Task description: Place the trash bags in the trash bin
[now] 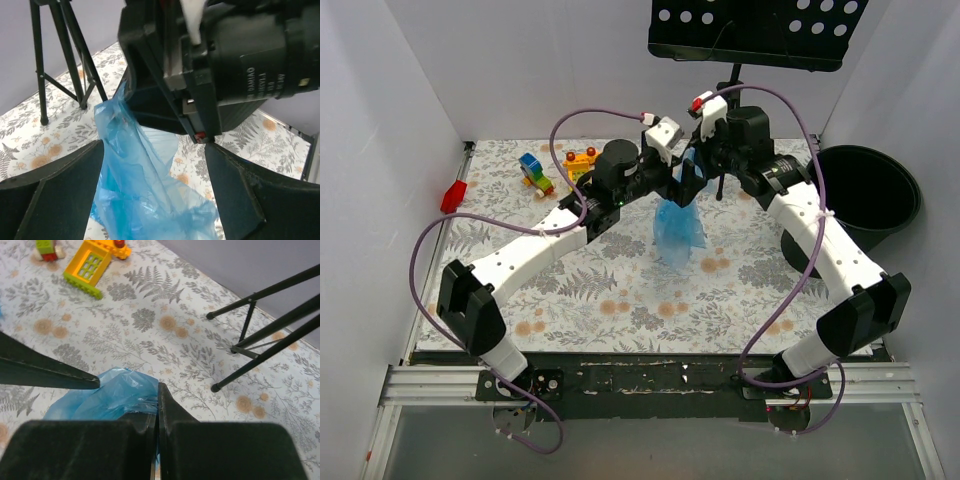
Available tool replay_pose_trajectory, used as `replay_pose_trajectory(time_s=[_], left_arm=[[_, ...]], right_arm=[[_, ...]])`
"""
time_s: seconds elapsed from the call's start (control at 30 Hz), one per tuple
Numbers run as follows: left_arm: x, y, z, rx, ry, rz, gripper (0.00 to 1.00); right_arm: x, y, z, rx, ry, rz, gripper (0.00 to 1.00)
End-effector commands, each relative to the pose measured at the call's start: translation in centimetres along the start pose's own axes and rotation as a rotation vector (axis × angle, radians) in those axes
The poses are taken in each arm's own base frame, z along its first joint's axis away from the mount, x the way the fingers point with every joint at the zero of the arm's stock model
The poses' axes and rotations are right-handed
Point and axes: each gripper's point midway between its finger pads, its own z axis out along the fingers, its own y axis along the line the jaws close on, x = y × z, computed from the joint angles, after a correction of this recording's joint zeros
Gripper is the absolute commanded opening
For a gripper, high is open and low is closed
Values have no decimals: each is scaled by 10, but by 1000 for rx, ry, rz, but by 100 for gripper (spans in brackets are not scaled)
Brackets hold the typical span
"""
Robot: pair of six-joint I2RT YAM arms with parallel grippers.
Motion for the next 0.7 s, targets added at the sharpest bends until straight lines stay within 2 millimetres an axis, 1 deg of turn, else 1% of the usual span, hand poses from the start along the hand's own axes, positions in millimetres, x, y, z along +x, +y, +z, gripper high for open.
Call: replay_pose_trajectory(time_s=[0.0,0.07,0.13,0.2,0.3,0.37,0.43,0.57,0.6,0.67], left_arm=[[-38,33,7,-180,-104,-3,81],[-37,48,8,-268,-106,-12,78],[-34,53,6,-294,-117,-12,75],[-38,51,2,-287,-138,0,74],[-31,58,3,-316,-130,10,72],[-19,63,6,-326,-110,50,70],[-8,64,6,-313,-107,101,70],[14,63,7,-278,-99,177,71],[21,66,6,-290,-87,191,71],[35,77,4,-340,-50,207,71]], right_arm=[[-32,-7,-8,61,-78,44,1],[-34,-6,-9,55,-82,45,1],[-33,-5,-11,49,-81,41,1],[-28,-3,-12,41,-76,36,1],[-26,3,-15,13,-76,37,1],[-28,7,-18,-11,-86,45,1],[-30,9,-20,-32,-90,64,1],[-35,3,-25,-38,-98,96,1],[-37,1,-27,-36,-102,96,1],[-40,-2,-30,-36,-106,89,1]])
